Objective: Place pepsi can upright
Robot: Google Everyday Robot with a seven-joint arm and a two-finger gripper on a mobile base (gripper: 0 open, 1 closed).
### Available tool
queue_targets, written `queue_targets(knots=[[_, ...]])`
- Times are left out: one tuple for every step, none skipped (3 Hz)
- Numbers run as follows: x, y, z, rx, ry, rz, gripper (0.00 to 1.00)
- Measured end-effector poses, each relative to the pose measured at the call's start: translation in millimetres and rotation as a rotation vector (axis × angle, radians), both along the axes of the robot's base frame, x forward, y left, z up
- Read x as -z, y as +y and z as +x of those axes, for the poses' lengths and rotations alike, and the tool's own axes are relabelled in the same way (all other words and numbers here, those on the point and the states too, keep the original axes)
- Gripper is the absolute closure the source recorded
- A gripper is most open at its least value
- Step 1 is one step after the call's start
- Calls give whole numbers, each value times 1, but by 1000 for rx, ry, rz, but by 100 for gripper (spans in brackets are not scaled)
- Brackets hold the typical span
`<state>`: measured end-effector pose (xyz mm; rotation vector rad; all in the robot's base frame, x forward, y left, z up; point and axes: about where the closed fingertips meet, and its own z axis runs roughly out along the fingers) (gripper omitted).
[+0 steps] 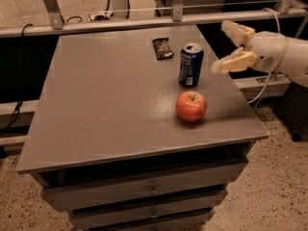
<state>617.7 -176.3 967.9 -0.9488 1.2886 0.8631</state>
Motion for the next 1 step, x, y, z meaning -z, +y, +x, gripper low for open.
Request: queue_targets(knots=[[-57,-18,-44,120,-96,-82,0]])
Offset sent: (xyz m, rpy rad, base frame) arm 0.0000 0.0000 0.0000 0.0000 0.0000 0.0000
